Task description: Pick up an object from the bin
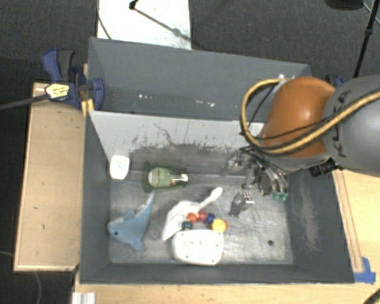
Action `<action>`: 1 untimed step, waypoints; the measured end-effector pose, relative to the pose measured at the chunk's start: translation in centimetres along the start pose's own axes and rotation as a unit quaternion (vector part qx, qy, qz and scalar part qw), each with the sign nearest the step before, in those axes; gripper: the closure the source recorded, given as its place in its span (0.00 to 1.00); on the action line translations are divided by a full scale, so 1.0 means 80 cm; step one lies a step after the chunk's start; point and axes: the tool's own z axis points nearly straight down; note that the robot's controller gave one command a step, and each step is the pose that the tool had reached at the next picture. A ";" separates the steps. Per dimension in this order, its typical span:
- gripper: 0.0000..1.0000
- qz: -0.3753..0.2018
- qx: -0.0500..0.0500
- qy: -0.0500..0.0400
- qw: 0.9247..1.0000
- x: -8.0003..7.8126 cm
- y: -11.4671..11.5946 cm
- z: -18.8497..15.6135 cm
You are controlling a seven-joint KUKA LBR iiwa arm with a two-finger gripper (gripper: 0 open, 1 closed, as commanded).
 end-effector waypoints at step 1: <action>0.00 -0.049 0.000 0.001 0.999 0.002 0.023 0.018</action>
Offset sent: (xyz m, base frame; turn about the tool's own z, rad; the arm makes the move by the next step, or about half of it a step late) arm -0.0113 0.0902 -0.0782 -0.1380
